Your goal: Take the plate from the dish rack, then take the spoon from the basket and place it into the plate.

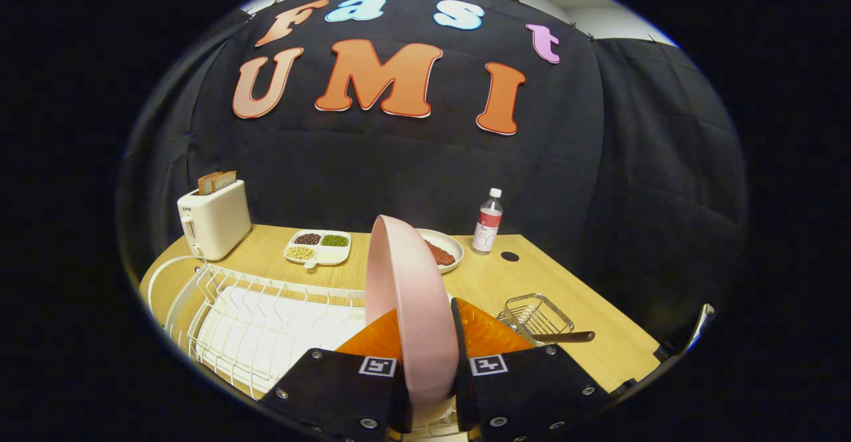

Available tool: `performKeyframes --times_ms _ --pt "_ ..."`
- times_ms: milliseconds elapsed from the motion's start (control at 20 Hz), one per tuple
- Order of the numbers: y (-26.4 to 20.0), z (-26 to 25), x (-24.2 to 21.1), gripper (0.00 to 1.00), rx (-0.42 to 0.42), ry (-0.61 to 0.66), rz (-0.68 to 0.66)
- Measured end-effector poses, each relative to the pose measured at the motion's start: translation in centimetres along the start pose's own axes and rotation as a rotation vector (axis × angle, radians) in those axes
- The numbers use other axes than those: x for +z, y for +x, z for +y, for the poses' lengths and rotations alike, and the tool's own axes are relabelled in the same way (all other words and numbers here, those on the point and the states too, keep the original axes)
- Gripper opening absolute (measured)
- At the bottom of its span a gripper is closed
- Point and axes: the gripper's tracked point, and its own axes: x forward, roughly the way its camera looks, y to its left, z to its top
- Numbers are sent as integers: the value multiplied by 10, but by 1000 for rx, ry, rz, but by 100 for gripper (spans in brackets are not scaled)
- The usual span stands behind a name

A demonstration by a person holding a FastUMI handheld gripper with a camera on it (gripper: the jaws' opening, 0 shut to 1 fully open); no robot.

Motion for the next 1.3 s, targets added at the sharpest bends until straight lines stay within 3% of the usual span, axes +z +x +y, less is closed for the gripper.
performKeyframes --times_ms 500,750,950,1300 --pt "0 -5 13 25 -39 -29 -9" --pt "-19 -8 36 25 -13 9 -51" --pt "-56 -7 33 25 73 67 -58" --pt "-135 0 -21 25 253 199 -10"
